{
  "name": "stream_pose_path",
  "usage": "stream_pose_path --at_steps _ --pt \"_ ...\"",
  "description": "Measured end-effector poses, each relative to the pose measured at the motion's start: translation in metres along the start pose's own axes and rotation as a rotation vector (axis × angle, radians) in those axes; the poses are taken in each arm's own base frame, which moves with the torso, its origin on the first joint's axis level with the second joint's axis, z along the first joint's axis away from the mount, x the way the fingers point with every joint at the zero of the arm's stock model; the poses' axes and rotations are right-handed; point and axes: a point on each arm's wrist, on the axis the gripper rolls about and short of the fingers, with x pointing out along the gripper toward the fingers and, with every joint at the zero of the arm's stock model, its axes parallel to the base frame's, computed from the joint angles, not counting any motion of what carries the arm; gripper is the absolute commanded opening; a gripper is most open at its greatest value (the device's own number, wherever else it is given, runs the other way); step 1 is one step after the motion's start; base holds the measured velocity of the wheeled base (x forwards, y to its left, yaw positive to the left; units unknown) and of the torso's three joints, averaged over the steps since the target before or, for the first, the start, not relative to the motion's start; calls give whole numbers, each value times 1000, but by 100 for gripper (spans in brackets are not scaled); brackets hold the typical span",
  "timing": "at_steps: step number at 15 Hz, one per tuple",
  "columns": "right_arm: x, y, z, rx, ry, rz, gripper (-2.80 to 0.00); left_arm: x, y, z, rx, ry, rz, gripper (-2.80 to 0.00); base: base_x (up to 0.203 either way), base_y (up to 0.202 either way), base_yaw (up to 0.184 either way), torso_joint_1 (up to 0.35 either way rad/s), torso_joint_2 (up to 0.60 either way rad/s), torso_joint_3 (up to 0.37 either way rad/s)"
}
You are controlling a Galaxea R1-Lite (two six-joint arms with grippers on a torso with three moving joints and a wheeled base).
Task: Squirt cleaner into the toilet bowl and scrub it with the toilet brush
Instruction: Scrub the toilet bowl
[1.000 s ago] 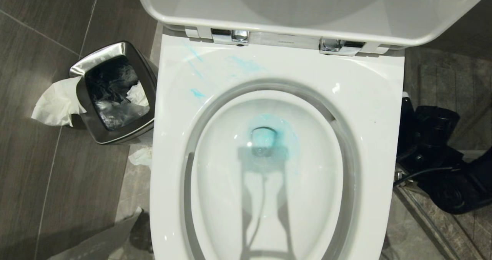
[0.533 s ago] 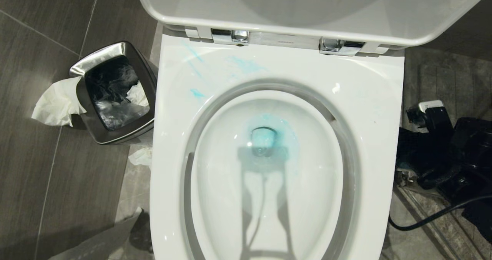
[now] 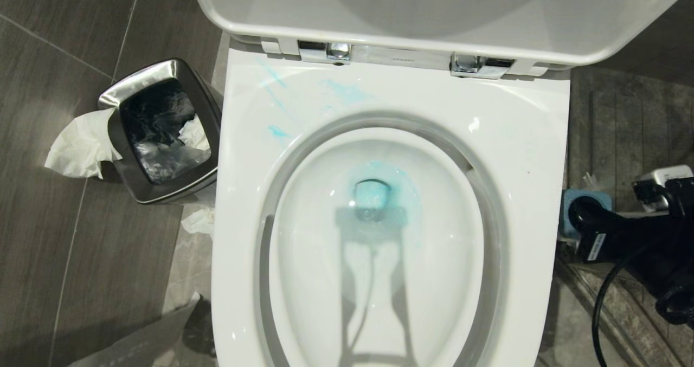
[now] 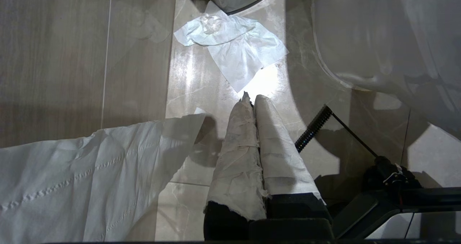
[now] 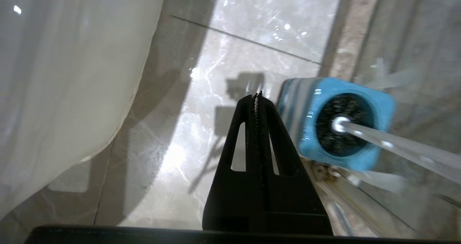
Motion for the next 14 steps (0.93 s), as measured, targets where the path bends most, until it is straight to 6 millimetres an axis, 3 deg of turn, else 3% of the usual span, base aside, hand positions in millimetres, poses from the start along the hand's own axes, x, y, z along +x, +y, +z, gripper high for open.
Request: stream_pose_path --at_steps 5,10,14 --pt "-40 -14 33 -15 -16 -67 -280 0 0 0 -5 0 -1 -280 0 0 0 0 0 0" --pt "-82 -30 103 22 16 -74 -280 0 0 0 -4 0 -1 -280 0 0 0 0 0 0" --pt "-78 -31 122 -16 110 -61 -280 0 0 0 -4 0 -1 -280 0 0 0 0 0 0"
